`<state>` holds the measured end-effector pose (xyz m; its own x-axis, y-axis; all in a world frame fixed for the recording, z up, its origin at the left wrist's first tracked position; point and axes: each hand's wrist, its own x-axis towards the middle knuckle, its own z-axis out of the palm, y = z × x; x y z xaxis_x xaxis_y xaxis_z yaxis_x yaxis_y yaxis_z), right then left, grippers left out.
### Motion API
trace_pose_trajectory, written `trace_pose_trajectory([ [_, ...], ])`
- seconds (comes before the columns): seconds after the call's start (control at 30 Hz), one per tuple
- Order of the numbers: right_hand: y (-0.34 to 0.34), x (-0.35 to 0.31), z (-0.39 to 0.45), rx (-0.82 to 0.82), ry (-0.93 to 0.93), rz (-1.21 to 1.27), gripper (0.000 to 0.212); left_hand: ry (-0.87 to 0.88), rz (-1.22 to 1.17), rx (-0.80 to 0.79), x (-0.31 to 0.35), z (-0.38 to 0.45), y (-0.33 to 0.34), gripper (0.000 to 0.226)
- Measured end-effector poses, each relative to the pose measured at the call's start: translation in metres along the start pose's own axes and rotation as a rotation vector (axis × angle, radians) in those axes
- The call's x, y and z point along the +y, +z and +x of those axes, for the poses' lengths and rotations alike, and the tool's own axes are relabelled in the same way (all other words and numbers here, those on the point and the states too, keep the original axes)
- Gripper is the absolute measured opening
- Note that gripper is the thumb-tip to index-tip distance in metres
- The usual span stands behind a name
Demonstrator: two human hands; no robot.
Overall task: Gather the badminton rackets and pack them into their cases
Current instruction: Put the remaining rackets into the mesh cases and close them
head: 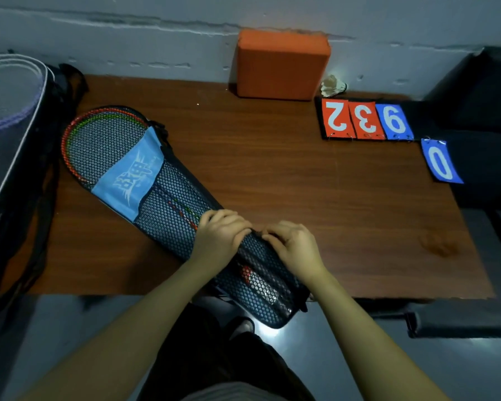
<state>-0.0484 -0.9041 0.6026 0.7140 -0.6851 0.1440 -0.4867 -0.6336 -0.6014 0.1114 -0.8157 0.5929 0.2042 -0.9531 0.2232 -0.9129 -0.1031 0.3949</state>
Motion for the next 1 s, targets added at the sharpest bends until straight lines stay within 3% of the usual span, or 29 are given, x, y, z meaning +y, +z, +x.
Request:
trace_pose_trajectory([
  [0.13,-0.011,0.015,-0.004,0.131,-0.031,-0.132,0.019,-0.005,-0.023,0.007,0.005,0.015,-0.002,0.033],
  [0.37,-0.040,0.055,-0.042,0.278,0.026,-0.272,0.022,-0.115,-0.025,0.065,0.006,0.036,-0.009,0.017],
  [0.6,-0.030,0.067,-0.089,0.199,0.177,-0.327,0.022,-0.212,-0.074,0.100,0.018,0.065,0.006,0.022],
  [0.73,-0.022,0.063,-0.092,0.085,0.244,-0.274,0.011,-0.198,-0.067,0.017,0.011,0.061,0.014,0.021],
  [0.87,-0.018,0.046,-0.074,0.080,0.272,-0.232,0.021,-0.226,-0.022,-0.074,0.005,0.042,0.013,0.030],
  [1.0,-0.008,0.033,-0.040,-0.005,0.261,-0.278,0.042,-0.401,0.087,-0.069,-0.003,0.005,0.010,0.056],
])
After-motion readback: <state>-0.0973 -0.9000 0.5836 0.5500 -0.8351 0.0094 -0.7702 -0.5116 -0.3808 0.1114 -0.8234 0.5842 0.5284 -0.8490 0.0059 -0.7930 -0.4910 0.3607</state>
